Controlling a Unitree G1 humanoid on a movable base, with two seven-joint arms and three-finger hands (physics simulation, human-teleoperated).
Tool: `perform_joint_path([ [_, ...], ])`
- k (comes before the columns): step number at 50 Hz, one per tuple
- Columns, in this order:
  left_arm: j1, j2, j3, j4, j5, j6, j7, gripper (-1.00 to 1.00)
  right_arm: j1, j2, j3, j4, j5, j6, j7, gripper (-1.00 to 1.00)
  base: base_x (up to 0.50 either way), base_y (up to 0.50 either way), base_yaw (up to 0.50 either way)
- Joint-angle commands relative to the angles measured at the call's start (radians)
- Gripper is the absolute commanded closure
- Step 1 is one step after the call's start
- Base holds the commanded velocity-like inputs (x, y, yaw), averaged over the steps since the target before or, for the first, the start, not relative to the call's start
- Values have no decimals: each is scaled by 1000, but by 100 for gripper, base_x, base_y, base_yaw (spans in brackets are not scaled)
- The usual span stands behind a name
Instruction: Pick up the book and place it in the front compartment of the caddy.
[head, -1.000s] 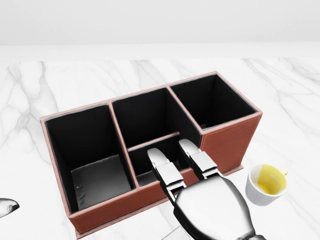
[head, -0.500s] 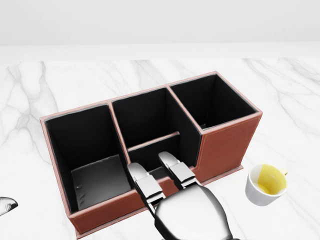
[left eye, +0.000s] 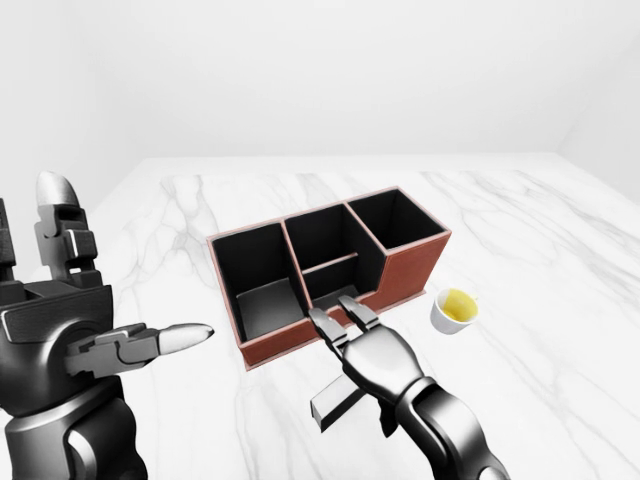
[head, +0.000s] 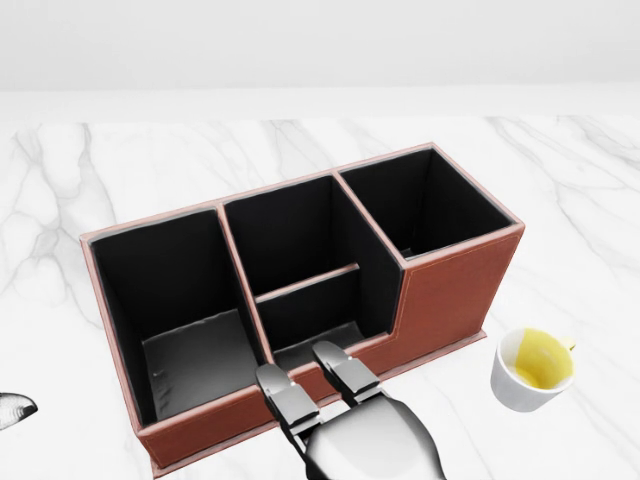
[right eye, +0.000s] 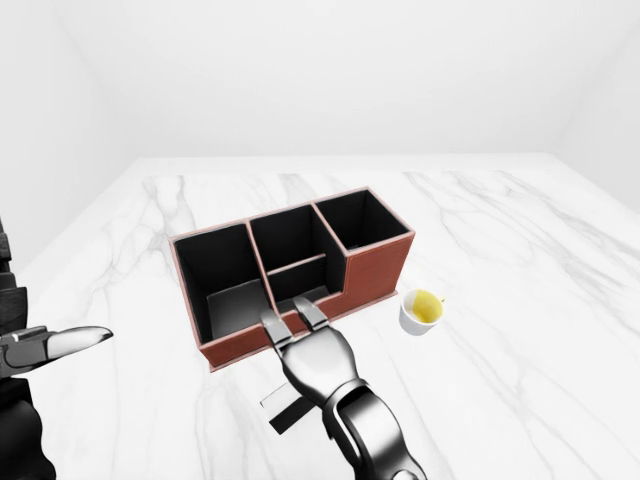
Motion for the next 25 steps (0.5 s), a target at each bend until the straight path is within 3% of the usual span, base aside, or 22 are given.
perform_joint_path([
  [1, -16, -8, -50, 85, 85, 0, 14, -100, -6, -7, -11, 84, 12, -27, 0, -100, 0, 0, 0],
  [25, -18, -6, -50, 86, 85, 0, 17, -100, -62, 23, -70, 131, 11, -27, 0, -100, 0, 0, 0],
])
